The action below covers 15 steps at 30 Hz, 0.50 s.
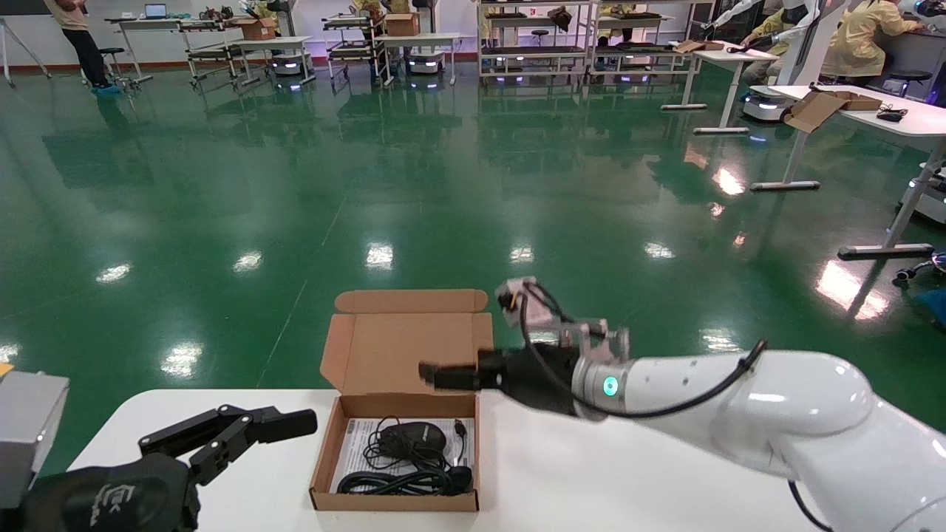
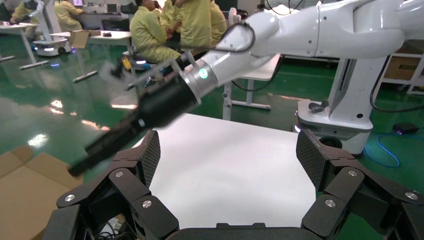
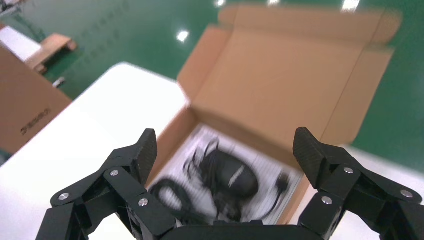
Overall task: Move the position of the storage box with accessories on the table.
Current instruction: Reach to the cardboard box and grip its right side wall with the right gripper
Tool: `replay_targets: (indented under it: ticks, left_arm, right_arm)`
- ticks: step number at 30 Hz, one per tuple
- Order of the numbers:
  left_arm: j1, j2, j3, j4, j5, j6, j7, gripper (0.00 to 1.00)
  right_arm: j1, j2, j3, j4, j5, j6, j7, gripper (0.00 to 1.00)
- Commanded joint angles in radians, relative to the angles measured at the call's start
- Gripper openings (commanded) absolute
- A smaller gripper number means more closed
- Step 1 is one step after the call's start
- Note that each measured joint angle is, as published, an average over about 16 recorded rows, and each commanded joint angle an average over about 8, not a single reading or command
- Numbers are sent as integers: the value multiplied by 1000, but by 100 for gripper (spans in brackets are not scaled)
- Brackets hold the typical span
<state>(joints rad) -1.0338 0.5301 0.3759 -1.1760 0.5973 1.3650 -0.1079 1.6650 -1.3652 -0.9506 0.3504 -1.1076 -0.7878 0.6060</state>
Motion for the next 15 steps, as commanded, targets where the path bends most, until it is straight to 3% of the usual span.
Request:
replay_targets:
  ticks: [1, 8, 15]
  left_arm:
    - [0, 0, 0, 0, 0, 0, 0, 100]
    - [0, 0, 0, 0, 0, 0, 0, 100]
    - [0, 0, 0, 0, 0, 0, 0, 100]
  right_arm:
    - [-12, 1, -26, 12, 4, -2, 25, 100]
    - [-44, 11, -84, -25, 4, -29, 63, 100]
    - [-58, 14, -93, -82, 21, -29, 38, 100]
